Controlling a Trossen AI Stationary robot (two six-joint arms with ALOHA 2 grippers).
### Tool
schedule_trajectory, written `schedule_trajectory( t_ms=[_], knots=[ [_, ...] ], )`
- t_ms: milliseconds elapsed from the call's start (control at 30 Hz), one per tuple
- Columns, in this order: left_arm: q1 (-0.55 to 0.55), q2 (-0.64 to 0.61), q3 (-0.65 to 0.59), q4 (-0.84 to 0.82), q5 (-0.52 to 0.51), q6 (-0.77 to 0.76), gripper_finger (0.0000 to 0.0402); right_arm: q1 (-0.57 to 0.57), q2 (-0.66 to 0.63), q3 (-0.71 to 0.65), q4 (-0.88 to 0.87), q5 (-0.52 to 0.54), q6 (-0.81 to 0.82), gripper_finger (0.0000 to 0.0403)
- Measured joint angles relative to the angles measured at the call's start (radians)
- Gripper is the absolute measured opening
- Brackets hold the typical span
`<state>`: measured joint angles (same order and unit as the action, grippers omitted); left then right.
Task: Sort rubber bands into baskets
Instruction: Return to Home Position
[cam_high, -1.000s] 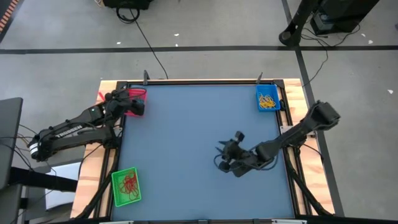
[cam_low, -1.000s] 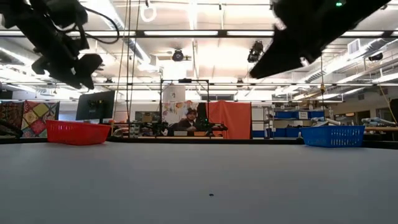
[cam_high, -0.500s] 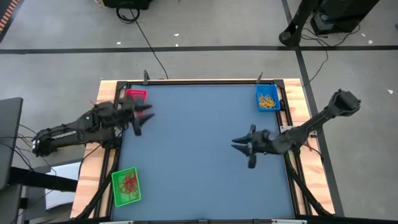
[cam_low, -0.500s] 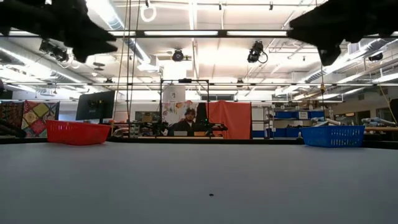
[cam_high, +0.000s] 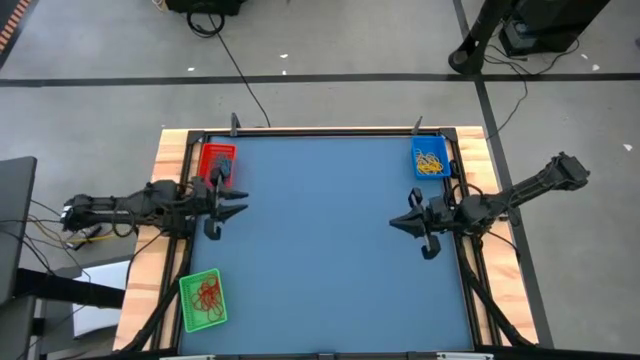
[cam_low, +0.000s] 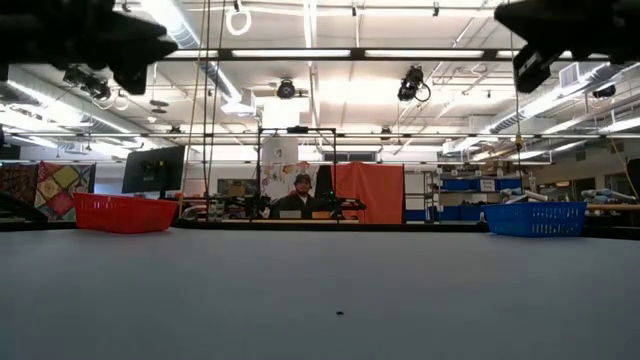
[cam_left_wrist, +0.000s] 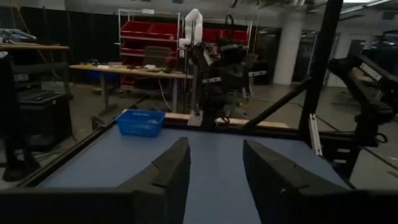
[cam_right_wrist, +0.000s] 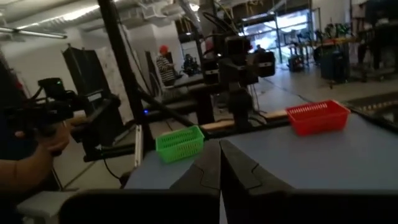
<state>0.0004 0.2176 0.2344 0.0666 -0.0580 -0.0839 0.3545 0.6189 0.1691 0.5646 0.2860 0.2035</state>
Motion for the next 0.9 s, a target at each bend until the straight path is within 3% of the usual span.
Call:
schedule_trajectory(
  t_ms=[200,300,533,700,900],
  knots=[
    [-0.046,-0.024,-0.155,0.146,-0.009,-0.005,0.0105,-0.037,0.002,-0.038,0.005,-0.028,0.034,0.0007],
    [-0.049,-0.024,-0.174,0.188,-0.009,-0.003,0.0085,-0.062,0.002,-0.038,0.019,-0.072,0.007,0.0007],
    [-0.049,-0.041,-0.176,0.166,0.019,0.004,0.0058,-0.127,0.002,-0.053,0.035,-0.160,-0.043,0.0006],
    [-0.049,-0.090,-0.215,0.158,0.025,0.001,0.0048,-0.211,0.002,-0.115,0.157,-0.289,-0.034,0.0006],
    [-0.054,-0.129,-0.225,0.107,0.023,-0.024,0.0046,-0.330,0.002,-0.132,0.170,-0.432,-0.020,0.0006]
  ],
)
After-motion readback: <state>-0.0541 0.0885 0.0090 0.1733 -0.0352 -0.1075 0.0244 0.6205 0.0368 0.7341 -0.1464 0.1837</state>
